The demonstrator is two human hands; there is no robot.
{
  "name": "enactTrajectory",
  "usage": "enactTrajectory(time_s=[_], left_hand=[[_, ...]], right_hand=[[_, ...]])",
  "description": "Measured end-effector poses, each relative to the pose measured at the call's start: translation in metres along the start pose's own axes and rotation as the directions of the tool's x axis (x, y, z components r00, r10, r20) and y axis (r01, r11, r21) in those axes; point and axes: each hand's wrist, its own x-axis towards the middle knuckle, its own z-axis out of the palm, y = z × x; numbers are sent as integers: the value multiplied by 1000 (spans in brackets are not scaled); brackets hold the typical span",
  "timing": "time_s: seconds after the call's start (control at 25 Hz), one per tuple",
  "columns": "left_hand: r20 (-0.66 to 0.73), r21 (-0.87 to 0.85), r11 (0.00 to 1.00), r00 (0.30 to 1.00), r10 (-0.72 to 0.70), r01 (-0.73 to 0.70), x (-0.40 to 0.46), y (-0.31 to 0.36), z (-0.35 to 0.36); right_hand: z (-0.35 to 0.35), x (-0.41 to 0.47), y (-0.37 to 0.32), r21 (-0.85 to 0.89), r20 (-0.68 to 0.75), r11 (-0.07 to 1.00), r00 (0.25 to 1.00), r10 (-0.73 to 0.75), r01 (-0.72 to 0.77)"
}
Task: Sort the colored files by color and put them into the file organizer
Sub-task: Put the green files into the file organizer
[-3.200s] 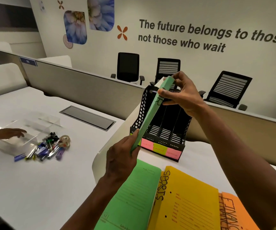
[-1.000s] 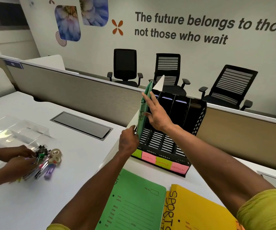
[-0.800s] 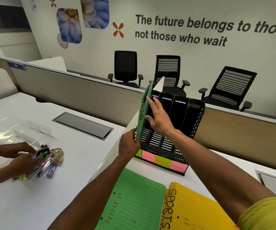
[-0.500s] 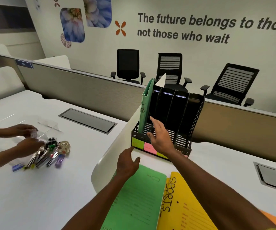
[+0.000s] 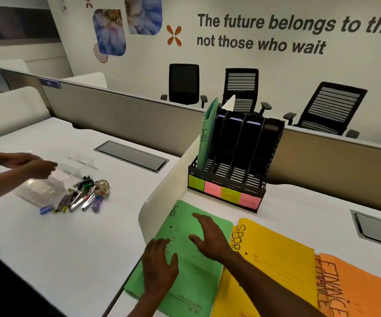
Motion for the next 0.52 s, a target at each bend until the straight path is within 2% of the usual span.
enactTrajectory(time_s=[0.12,0.24,0.36,0.52], left_hand=[[-18,115,983,990,-139,140,-10,-19,-16],[102,203,929,937,-333,308,-16,-29,-28],[186,230,923,917,-352,308,-12,-31,-35],[157,197,930,927,-342,310,-9,-28,-39]], right_hand=[[25,-15,-3,-28,79,1000,997,8,-6],[40,-23,-7,-65,180,998,983,22,-11],[50,-25,-9,-91,241,996,970,29,-8],[53,-25,-12,-106,267,994,963,33,-4]])
